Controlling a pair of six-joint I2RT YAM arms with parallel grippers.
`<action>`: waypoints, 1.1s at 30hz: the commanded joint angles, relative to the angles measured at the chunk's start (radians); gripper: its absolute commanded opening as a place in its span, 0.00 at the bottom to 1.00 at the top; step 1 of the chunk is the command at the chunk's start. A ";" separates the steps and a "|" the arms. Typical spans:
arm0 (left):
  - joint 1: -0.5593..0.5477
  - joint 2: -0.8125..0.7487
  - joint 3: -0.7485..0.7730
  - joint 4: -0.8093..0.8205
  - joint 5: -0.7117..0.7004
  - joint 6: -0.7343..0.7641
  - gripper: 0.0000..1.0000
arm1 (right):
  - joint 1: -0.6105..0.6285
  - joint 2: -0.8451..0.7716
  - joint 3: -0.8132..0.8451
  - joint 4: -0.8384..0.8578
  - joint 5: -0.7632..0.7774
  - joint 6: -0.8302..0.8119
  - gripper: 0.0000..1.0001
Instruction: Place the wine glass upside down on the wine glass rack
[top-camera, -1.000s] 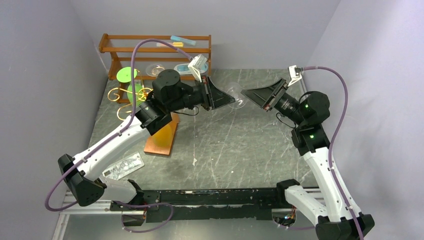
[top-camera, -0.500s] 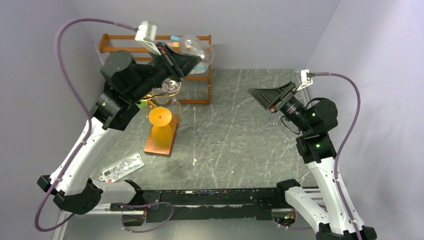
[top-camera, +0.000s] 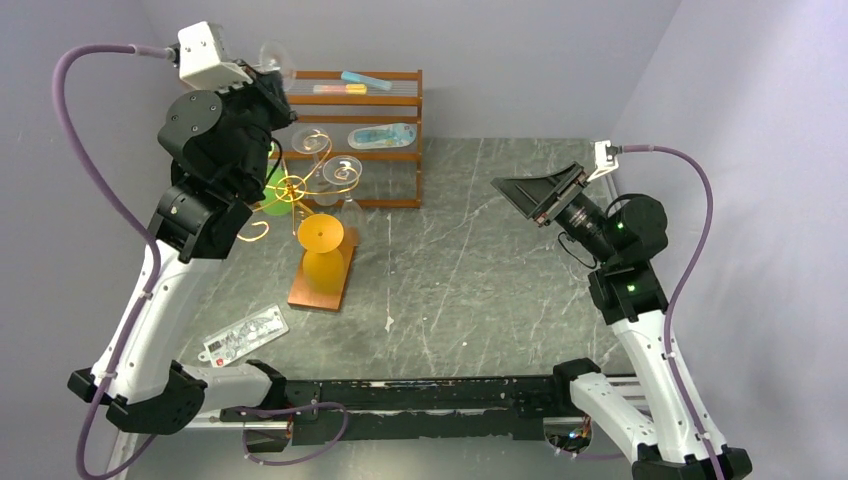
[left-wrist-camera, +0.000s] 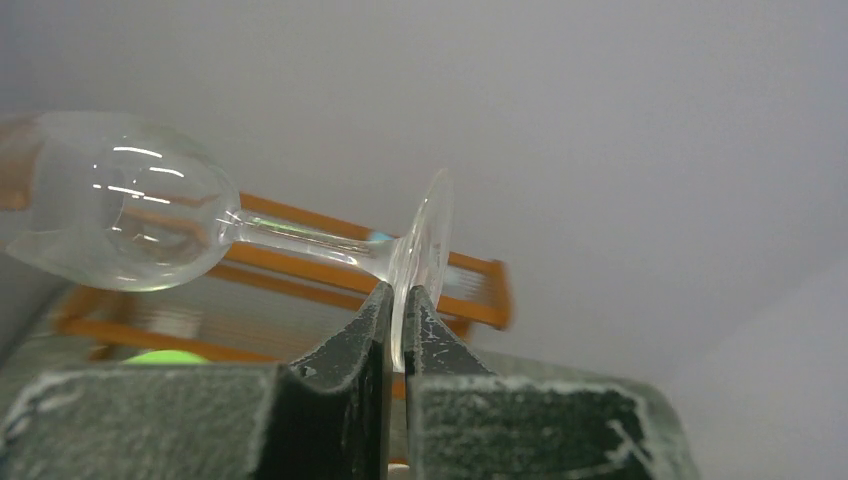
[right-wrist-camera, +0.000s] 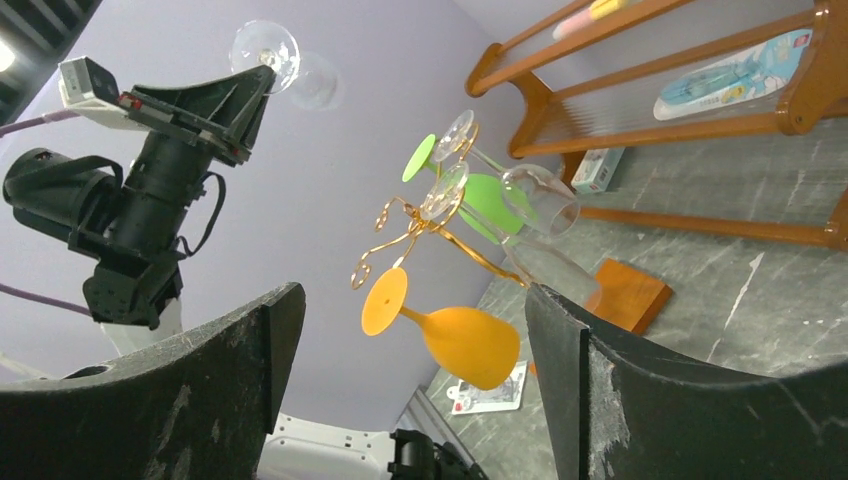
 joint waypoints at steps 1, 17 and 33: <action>0.074 -0.009 -0.020 0.006 -0.221 0.101 0.05 | 0.000 0.003 -0.021 -0.001 -0.012 -0.004 0.84; 0.496 -0.118 -0.207 -0.256 0.031 -0.165 0.05 | 0.001 0.027 -0.033 -0.046 -0.044 -0.020 0.83; 0.503 -0.288 -0.274 -0.479 0.134 -0.456 0.05 | 0.000 0.085 0.003 -0.094 -0.067 -0.066 0.83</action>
